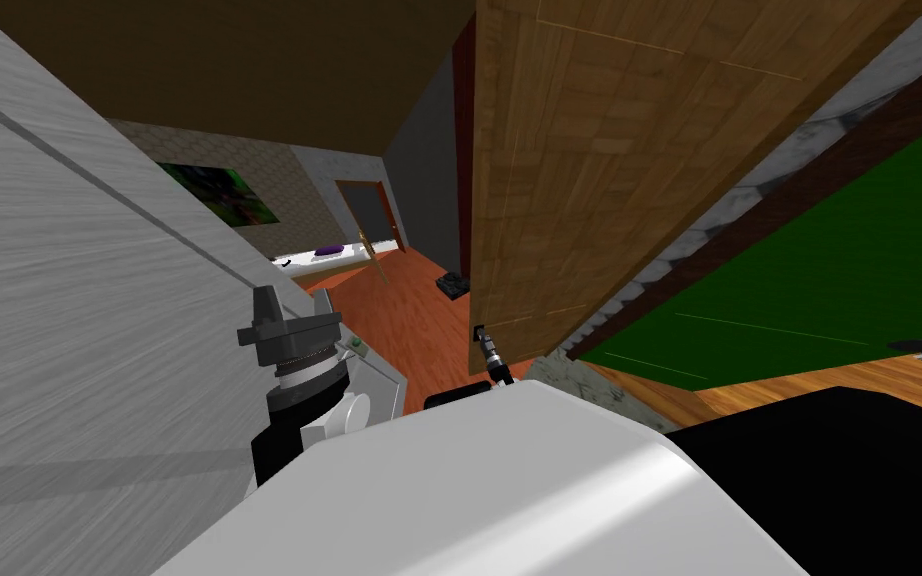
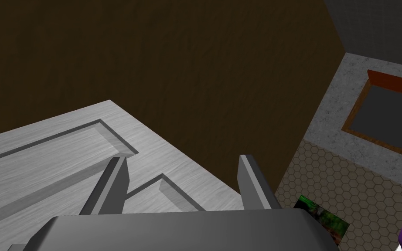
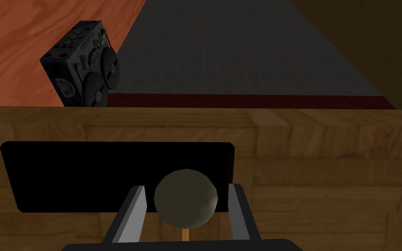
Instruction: Push the door open
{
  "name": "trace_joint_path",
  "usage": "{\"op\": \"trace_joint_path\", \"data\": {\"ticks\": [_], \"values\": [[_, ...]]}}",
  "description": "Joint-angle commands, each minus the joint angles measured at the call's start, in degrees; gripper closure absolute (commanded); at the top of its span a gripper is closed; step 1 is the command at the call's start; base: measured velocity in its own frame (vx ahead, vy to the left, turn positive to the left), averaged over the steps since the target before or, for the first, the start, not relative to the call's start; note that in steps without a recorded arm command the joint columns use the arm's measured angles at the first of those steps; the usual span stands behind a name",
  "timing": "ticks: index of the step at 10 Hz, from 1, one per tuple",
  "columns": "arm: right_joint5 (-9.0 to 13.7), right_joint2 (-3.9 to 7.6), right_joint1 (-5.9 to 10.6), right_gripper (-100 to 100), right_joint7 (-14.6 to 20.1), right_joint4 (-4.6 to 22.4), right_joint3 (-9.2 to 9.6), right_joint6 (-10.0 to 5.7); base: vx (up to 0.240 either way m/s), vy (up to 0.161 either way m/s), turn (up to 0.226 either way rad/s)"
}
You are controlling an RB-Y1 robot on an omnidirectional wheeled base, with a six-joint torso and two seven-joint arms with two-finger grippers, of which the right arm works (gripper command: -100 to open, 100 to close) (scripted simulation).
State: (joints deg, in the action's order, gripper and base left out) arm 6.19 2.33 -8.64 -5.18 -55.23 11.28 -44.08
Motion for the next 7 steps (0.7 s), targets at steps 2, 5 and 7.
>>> {"op": "trace_joint_path", "data": {"ticks": [2, 5, 7], "values": [[0.0, 0.02, 0.0, 100, 0.0, 0.0, 0.0, 0.05, -0.024, -0.007, 0.008], [0.0, 0.02, 0.0, 100, 0.0, 0.0, 0.0, 0.05, -0.007, 0.0, -0.001], [0.3, 0.35, 0.13, 100, -0.3, 0.2, -0.8, 0.25, 0.135, 0.005, -0.034]]}}
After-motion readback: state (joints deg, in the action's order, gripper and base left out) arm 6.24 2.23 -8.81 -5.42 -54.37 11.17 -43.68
